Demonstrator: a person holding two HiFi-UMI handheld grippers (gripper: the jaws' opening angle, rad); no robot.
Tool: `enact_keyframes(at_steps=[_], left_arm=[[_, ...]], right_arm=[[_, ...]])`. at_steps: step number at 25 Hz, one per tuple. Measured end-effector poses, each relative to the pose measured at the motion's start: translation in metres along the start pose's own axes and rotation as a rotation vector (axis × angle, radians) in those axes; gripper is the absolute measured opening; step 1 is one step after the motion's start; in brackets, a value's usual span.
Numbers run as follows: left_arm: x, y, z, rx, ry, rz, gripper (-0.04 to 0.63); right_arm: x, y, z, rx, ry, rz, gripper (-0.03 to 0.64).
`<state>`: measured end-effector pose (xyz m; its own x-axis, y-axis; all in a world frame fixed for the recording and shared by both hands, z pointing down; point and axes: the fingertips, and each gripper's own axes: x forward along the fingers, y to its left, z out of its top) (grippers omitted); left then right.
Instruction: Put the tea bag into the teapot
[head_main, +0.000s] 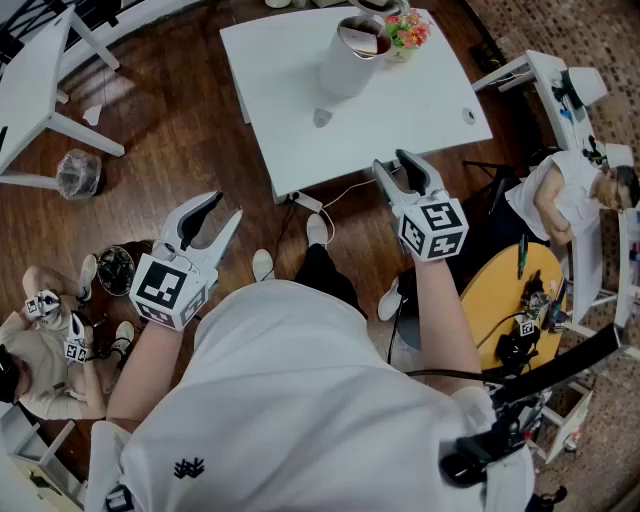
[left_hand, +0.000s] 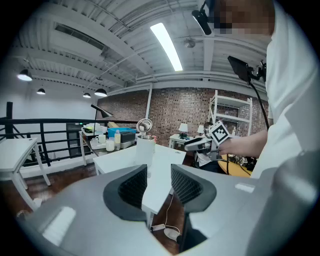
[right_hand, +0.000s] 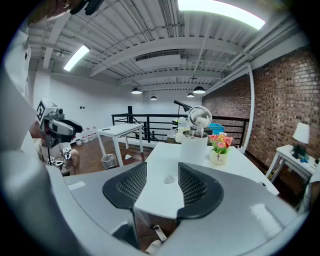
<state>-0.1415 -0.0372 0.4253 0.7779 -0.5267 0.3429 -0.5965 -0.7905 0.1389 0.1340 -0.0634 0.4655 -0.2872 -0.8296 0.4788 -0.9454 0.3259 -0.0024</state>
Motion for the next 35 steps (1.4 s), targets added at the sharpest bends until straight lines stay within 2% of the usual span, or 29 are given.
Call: enact_keyframes(at_steps=[5, 11, 18, 27, 32, 35], left_arm=[[0.025, 0.009, 0.025, -0.029, -0.024, 0.057, 0.127], [0.042, 0.024, 0.046, -0.06, -0.025, 0.183, 0.129], [0.048, 0.036, 0.045, -0.112, 0.02, 0.32, 0.129], [0.05, 0.036, 0.05, -0.142, 0.042, 0.41, 0.129], [0.048, 0.038, 0.052, -0.139, 0.047, 0.434, 0.129], [0.051, 0.04, 0.054, -0.135, 0.05, 0.435, 0.127]], right_arm=[[0.076, -0.018, -0.007, -0.02, 0.047, 0.089, 0.184], [0.163, -0.033, -0.039, -0.078, 0.151, 0.194, 0.184], [0.23, -0.032, -0.07, -0.14, 0.237, 0.297, 0.178], [0.263, -0.026, -0.101, -0.18, 0.323, 0.347, 0.135], [0.27, -0.028, -0.107, -0.194, 0.343, 0.341, 0.032], [0.27, -0.032, -0.109, -0.192, 0.34, 0.336, 0.005]])
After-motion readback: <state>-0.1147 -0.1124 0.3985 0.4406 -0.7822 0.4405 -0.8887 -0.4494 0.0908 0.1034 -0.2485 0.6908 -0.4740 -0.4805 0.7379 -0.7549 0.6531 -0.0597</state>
